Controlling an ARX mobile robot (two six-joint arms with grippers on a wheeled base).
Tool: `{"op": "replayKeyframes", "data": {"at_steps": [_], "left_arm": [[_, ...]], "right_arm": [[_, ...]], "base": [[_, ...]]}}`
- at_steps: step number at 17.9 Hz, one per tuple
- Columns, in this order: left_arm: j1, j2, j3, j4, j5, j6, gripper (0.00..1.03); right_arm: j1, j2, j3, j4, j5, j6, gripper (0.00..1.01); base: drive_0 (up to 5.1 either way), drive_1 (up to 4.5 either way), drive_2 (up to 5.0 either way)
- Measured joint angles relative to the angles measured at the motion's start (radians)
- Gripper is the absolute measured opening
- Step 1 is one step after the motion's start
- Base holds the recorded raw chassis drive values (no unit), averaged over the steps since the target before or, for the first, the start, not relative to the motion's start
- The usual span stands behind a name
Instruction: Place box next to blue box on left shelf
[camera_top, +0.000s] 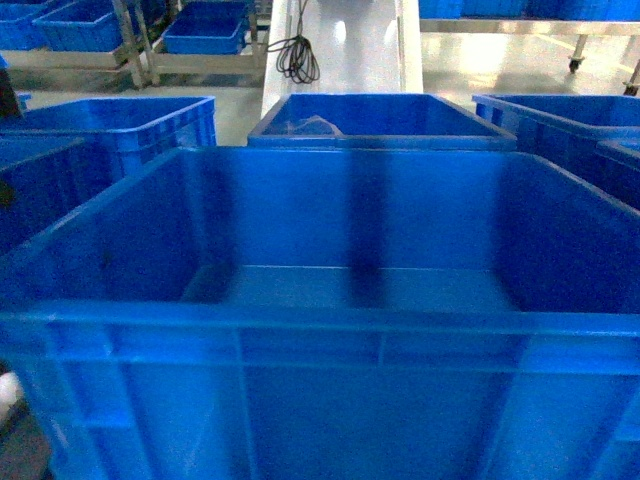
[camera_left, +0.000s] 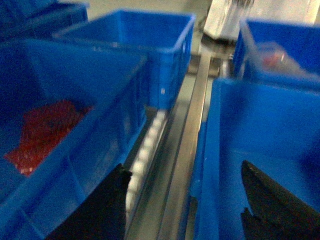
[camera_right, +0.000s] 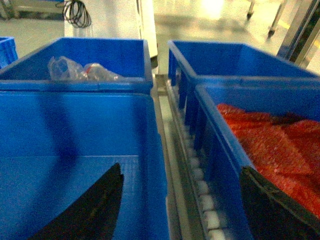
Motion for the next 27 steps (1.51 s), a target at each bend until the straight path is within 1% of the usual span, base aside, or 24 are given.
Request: {"op": "replayKeyframes", "data": {"at_steps": [1, 2, 3, 5, 6, 7, 8, 9, 10, 11, 12, 13, 15, 16, 17, 18, 19, 20, 21, 22, 23, 24, 25, 27], "left_arm": [[-0.019, -0.037, -0.028, 0.06, 0.002, 0.015, 0.79], [-0.029, -0.056, -0.056, 0.096, -0.003, 0.03, 0.87], [-0.034, -0.064, -0.071, 0.115, -0.008, 0.043, 0.9], [-0.041, -0.075, -0.09, 0.122, -0.011, 0.051, 0.96], [-0.042, -0.08, -0.098, 0.12, -0.011, 0.061, 0.99], [-0.042, -0.079, -0.105, 0.119, -0.017, 0.069, 0.98], [-0.038, -0.08, -0.105, 0.122, -0.019, 0.073, 0.98], [-0.024, -0.078, -0.128, 0.218, 0.026, 0.102, 0.94], [0.024, -0.107, -0.2, 0.36, 0.165, 0.149, 0.81], [0.067, -0.163, -0.265, 0.401, 0.251, 0.174, 0.69], [0.103, -0.209, -0.306, 0.395, 0.302, 0.191, 0.56], [0.135, -0.249, -0.337, 0.382, 0.334, 0.198, 0.43], [0.183, -0.329, -0.385, 0.352, 0.389, 0.199, 0.19], [0.208, -0.37, -0.406, 0.335, 0.413, 0.199, 0.06], [0.229, -0.408, -0.423, 0.314, 0.432, 0.2, 0.02], [0.247, -0.448, -0.441, 0.29, 0.45, 0.2, 0.02], [0.264, -0.484, -0.455, 0.267, 0.468, 0.2, 0.02], [0.274, -0.514, -0.463, 0.246, 0.479, 0.2, 0.02], [0.333, -0.558, -0.477, 0.214, 0.555, 0.201, 0.02], [0.383, -0.592, -0.486, 0.19, 0.569, 0.202, 0.02], [0.381, -0.623, -0.489, 0.167, 0.576, 0.202, 0.02], [0.375, -0.632, -0.517, 0.209, 0.586, 0.203, 0.02], [0.375, -0.657, -0.517, 0.174, 0.585, 0.203, 0.02], [0.375, -0.729, -0.517, 0.111, 0.585, 0.203, 0.02]], "right_arm": [[0.013, -0.026, -0.014, 0.04, 0.019, -0.051, 0.83], [0.016, -0.047, -0.027, 0.067, 0.042, -0.079, 0.9], [0.016, -0.053, -0.031, 0.073, 0.048, -0.087, 0.92], [0.019, -0.077, -0.05, 0.102, 0.079, -0.11, 0.99], [0.019, -0.083, -0.055, 0.105, 0.083, -0.113, 1.0], [0.019, -0.095, -0.064, 0.103, 0.099, -0.134, 0.98], [0.019, -0.089, -0.065, 0.104, 0.098, -0.144, 0.98], [-0.024, -0.104, -0.106, 0.175, -0.037, -0.111, 0.87], [-0.06, -0.155, -0.155, 0.183, -0.142, -0.079, 0.74], [-0.095, -0.2, -0.202, 0.181, -0.195, -0.059, 0.6], [-0.109, -0.222, -0.227, 0.174, -0.219, -0.054, 0.49], [-0.121, -0.257, -0.252, 0.168, -0.249, -0.051, 0.36], [-0.161, -0.328, -0.296, 0.145, -0.272, -0.048, 0.1], [-0.177, -0.359, -0.314, 0.127, -0.292, -0.047, 0.01], [-0.235, -0.391, -0.328, 0.108, -0.368, -0.047, 0.02], [-0.277, -0.423, -0.34, 0.093, -0.372, -0.045, 0.02], [-0.274, -0.455, -0.354, 0.074, -0.385, -0.044, 0.02], [-0.269, -0.482, -0.363, 0.055, -0.387, -0.043, 0.02], [-0.269, -0.51, -0.37, 0.034, -0.387, -0.044, 0.02], [-0.269, -0.542, -0.377, 0.014, -0.386, -0.043, 0.02], [-0.269, -0.567, -0.385, -0.006, -0.387, -0.043, 0.02], [-0.269, -0.577, -0.407, 0.036, -0.387, -0.043, 0.02], [-0.269, -0.6, -0.408, -0.007, -0.387, -0.043, 0.02], [-0.269, -0.659, -0.408, -0.05, -0.387, -0.043, 0.02]], "base": [[0.0, 0.0, 0.0], [0.0, 0.0, 0.0], [0.0, 0.0, 0.0], [0.0, 0.0, 0.0], [0.0, 0.0, 0.0], [0.0, 0.0, 0.0], [0.0, 0.0, 0.0], [0.0, 0.0, 0.0], [0.0, 0.0, 0.0], [0.0, 0.0, 0.0], [0.0, 0.0, 0.0], [0.0, 0.0, 0.0], [0.0, 0.0, 0.0], [0.0, 0.0, 0.0], [0.0, 0.0, 0.0], [0.0, 0.0, 0.0], [0.0, 0.0, 0.0], [0.0, 0.0, 0.0], [0.0, 0.0, 0.0], [0.0, 0.0, 0.0], [0.0, 0.0, 0.0], [0.0, 0.0, 0.0], [0.0, 0.0, 0.0], [0.0, 0.0, 0.0]]}}
